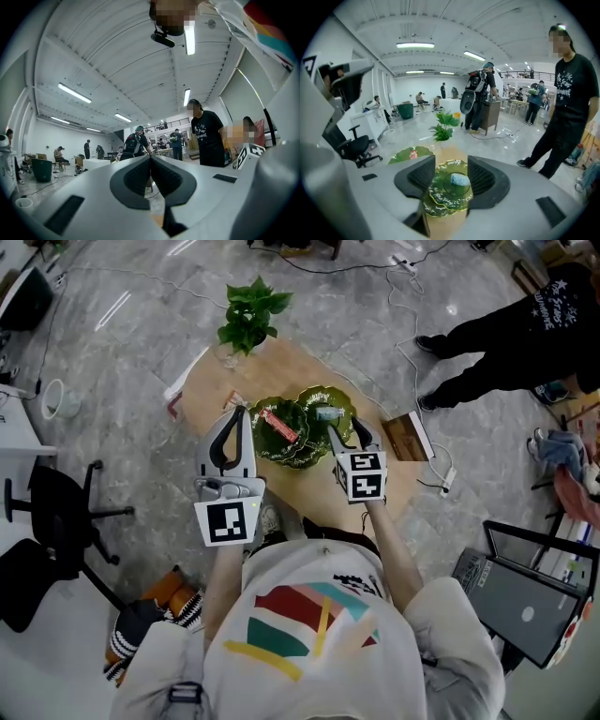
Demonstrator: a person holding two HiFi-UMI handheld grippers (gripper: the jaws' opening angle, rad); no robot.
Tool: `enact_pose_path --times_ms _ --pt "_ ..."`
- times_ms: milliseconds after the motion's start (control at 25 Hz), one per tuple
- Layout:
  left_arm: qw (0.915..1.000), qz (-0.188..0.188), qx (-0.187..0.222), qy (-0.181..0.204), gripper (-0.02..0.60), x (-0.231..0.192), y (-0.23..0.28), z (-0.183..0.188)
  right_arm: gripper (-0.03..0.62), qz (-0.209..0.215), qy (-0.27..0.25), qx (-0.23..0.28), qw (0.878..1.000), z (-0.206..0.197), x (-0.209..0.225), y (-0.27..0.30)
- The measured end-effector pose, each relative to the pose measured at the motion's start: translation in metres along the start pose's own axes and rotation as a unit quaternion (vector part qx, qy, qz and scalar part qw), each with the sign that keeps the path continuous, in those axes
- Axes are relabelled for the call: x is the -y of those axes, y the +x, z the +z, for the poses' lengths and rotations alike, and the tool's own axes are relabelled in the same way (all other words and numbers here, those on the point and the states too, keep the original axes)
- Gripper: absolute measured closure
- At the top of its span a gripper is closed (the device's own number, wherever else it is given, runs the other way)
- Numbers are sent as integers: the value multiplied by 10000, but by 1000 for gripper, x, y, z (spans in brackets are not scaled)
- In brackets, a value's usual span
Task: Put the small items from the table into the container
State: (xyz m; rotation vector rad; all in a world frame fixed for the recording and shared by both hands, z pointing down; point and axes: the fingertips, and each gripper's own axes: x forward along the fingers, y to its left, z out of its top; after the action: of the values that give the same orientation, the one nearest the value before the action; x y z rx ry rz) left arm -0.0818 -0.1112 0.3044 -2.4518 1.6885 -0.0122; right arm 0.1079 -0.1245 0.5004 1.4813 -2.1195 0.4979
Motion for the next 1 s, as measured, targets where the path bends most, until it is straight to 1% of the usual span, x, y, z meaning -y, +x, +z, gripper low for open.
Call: enact_pose_path --times_ms 40,80,120,160,240,360,480,600,720,840,1000 --pt "10000 9 22 2 574 0 -1 1 375 116 11 171 9998 8 -3 -7" --pt "10000 20 42 1 574 0 -2 3 394 161 10 364 9992 18 -5 -15" --pt "10000 31 59 -3 574 0 -3 4 512 126 13 574 9983 29 -4 -24" --pt "10000 41 75 -1 573 0 -5 6 575 61 26 805 9967 42 -3 -33" --pt "9999 51 112 59 574 0 -9 12 580 3 83 1340 9909 70 -4 -55" --pt "9996 62 191 209 572 -1 -12 23 580 -20 53 2070 9783 109 -8 -91" --pt "9992 89 293 249 574 0 -15 34 580 -27 -70 2519 9677 134 -15 -118" --pt "9989 175 323 278 574 0 -18 40 580 -173 -67 2849 9584 146 -15 -135" --pt "9990 305 264 197 574 -4 -22 41 580 -193 -12 2961 9550 147 -16 -139" --pt "9987 330 340 180 574 -7 -26 45 580 -44 66 2897 9571 143 -20 -136" --pt "9985 449 274 127 574 -12 -30 43 580 148 47 2756 9611 136 -29 -132"
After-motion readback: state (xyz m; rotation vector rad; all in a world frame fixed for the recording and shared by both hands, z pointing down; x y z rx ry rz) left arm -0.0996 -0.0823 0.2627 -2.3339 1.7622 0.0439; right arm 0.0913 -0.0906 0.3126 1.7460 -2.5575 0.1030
